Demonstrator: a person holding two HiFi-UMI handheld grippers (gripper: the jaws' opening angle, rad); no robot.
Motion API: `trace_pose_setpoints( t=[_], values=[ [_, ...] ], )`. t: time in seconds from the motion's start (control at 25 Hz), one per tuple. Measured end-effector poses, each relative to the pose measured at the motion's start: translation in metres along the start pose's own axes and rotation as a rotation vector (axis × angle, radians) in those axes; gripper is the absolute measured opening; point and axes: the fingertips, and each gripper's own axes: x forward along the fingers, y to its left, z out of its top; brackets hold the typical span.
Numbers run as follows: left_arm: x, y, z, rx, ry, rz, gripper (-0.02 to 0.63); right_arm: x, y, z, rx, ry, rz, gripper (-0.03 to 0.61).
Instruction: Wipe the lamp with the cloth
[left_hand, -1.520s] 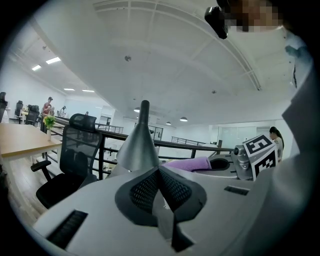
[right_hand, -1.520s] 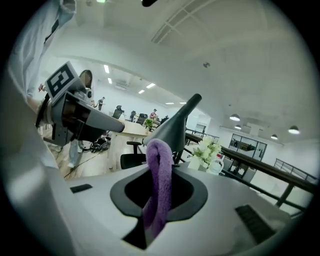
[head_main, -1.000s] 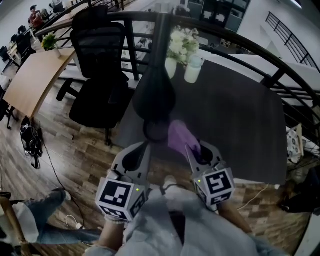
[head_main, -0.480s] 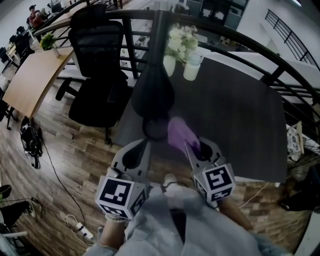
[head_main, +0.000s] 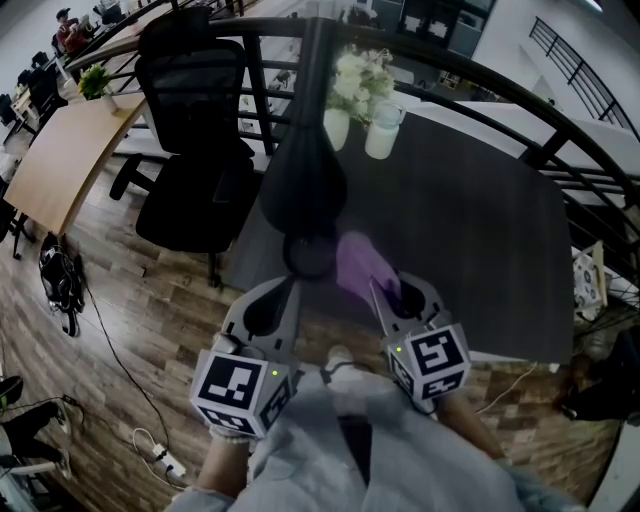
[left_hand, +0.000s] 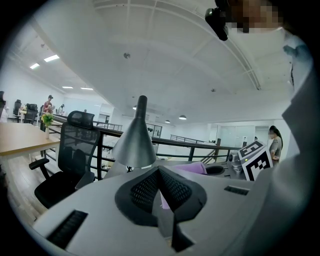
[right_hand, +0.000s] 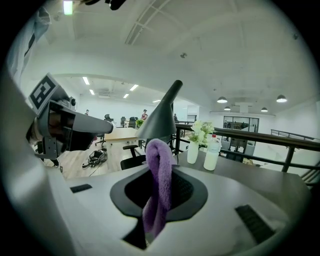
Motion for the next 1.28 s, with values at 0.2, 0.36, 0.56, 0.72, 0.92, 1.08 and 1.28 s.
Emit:
trace_pose_setpoints(
  t=[0.2,0.36,0.56,0.72,0.92,1.08,1.28],
  values=[
    [0.0009,-0.0013,0.0031,0.000,-0.008,0.007,0.000,-0.0002,-0.0025,-0.0014,-0.006,0.004,-0.003,0.051],
    [-0.0010,0.0004,0.0009,-0.001,0.016,0.009,0.000,0.0013,-0.0012,-0.0018,-0.005,0.005,-0.002,0.051],
    [-0.0005,-0.0014,0.0005,-0.002,0.002,0.007,0.000,-0.0001,-0.0024,-0.0046,-0.005,0.005,-0.003,0.051],
    [0.0012,-0.0013,0.0045,-0.001,-0.026,0.008,0.000,-0.0002,-0.0039,-0.0048,-0.005,0.007,-0.005,0.051],
    [0.0016,-0.0022,0.0023,-0.005,-0.019,0.008,0.000,-0.0005,-0.0049,-0.0060,-0.007,0.012,-0.006,0.051],
    [-0.0023,-0.0013,-0.0007,-0.005,0.014,0.008,0.000,-0.0012,-0.0012,-0.0035,-0.008,0.009,-0.004,0.051],
    [-0.0018,-0.0016,-0.0006,-0.008,0.001,0.013,0.000,-0.0021,-0.0023,-0.0043,-0.009,0.010,-0.004,0.051]
  ],
)
